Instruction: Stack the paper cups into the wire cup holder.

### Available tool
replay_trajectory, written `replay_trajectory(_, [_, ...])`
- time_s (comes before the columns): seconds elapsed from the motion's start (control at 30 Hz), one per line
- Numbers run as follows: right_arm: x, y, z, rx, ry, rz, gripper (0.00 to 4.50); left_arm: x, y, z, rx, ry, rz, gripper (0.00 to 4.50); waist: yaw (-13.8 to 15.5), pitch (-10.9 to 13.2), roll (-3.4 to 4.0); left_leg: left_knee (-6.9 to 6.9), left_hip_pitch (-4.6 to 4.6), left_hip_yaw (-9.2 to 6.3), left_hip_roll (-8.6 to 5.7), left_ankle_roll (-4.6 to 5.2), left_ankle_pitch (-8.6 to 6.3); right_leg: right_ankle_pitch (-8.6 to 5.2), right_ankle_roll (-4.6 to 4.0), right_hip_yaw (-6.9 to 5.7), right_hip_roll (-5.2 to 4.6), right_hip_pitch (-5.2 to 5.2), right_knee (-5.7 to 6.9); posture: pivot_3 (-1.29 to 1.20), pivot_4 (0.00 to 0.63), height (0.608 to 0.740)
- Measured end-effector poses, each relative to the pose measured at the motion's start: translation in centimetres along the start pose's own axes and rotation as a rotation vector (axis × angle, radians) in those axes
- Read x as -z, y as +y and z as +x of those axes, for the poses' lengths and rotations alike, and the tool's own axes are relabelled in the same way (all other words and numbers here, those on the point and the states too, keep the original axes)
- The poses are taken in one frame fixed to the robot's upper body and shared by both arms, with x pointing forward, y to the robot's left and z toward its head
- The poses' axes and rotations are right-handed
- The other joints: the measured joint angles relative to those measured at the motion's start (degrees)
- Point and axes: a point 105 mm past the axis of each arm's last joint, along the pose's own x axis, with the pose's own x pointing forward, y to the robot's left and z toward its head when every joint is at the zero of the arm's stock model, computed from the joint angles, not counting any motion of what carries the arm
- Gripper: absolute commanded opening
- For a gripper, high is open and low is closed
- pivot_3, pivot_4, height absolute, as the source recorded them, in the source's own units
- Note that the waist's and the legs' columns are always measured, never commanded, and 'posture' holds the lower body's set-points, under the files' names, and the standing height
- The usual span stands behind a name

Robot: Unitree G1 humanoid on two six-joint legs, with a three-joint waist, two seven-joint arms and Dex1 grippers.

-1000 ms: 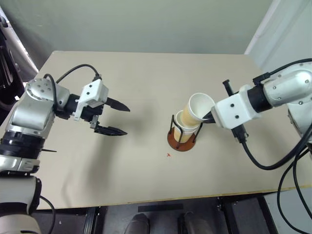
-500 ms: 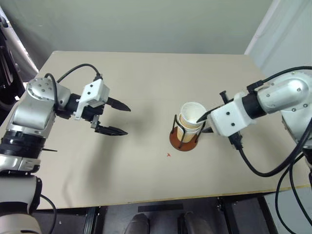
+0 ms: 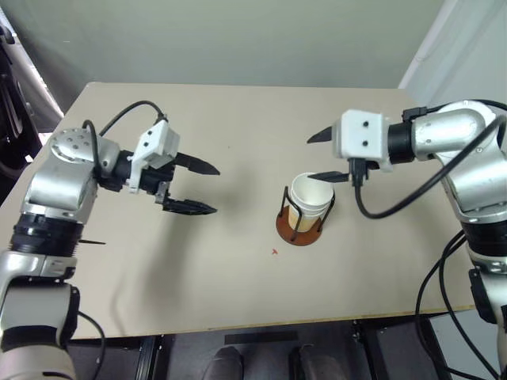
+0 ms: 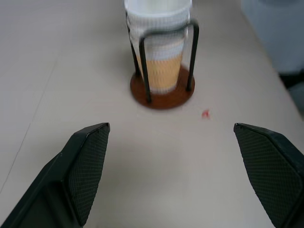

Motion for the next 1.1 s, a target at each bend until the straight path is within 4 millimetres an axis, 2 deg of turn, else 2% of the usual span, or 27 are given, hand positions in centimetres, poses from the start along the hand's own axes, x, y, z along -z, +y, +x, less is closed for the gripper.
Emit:
replay_trajectory(0.1, [2.2, -1.0, 0.0, 0.091, -0.022, 0.197, 3.05, -1.0, 0.4, 1.0, -0.054, -0.139, -0.079, 4.50, 0.1, 0.0, 0.00, 0.05, 0.00, 0.02, 0.00, -0.01, 0.02, 0.03, 0.04, 0.00, 0.00, 0.01, 0.02, 0.00, 0.150, 0.740])
replay_trajectory(0.23, [4.6, -2.9, -0.6, 0.255, -0.044, 0.397, 3.05, -2.0, 1.7, 1.0, -0.183, -0.277, -0.160, 4.50, 0.1, 0.0, 0.03, 0.05, 0.03, 0.07, 0.00, -0.02, 0.04, 0.04, 0.07, 0.01, 0.01, 0.00, 0.04, 0.00, 0.150, 0.740])
replay_trajectory(0.4, [8.3, -5.0, -1.4, 0.497, -0.041, 0.610, 3.05, -1.3, 2.9, 1.6, -0.343, -0.344, -0.246, 4.50, 0.3, 0.0, 0.05, 0.05, 0.06, 0.09, 0.00, -0.03, 0.05, 0.04, 0.08, -0.03, 0.03, -0.01, 0.04, 0.00, 0.150, 0.740])
replay_trajectory(0.5, [10.3, -5.8, -2.0, 0.649, -0.029, 0.667, 3.05, -0.6, 3.5, 1.7, -0.450, -0.349, -0.267, 4.50, 0.3, 0.0, 0.05, 0.03, 0.09, 0.10, -0.01, -0.03, 0.05, 0.04, 0.08, -0.06, 0.04, -0.01, 0.05, 0.00, 0.150, 0.740])
replay_trajectory(0.63, [13.6, -5.5, -2.8, 0.809, 0.017, 0.771, 3.05, 0.9, 4.3, 1.9, -0.595, -0.326, -0.286, 4.50, 0.5, 0.0, 0.06, 0.04, 0.09, 0.13, -0.01, -0.03, 0.05, 0.05, 0.08, -0.06, 0.04, -0.03, 0.05, 0.00, 0.150, 0.740])
replay_trajectory(0.73, [15.9, -4.6, -3.3, 0.895, 0.076, 0.843, 3.05, 1.3, 5.3, 0.9, -0.714, -0.323, -0.280, 4.50, 0.7, 0.0, 0.07, 0.05, 0.10, 0.17, -0.01, -0.04, 0.05, 0.05, 0.09, -0.06, 0.04, -0.02, 0.08, 0.00, 0.150, 0.740])
replay_trajectory(0.97, [17.7, -3.4, -3.4, 0.989, 0.094, 0.998, 3.05, 1.8, 6.3, 0.5, -0.839, -0.360, -0.315, 4.50, 0.7, -0.1, 0.10, 0.04, 0.12, 0.23, -0.03, -0.04, 0.05, 0.06, 0.09, -0.08, 0.04, -0.02, 0.10, 0.00, 0.150, 0.740])
replay_trajectory(1.1, [17.7, -2.9, -3.2, 1.011, 0.088, 1.028, 3.05, 2.0, 6.7, 0.6, -0.887, -0.373, -0.326, 4.50, 0.8, -0.1, 0.10, 0.04, 0.12, 0.24, -0.03, -0.04, 0.05, 0.06, 0.08, -0.11, 0.04, -0.02, 0.10, 0.00, 0.150, 0.740])
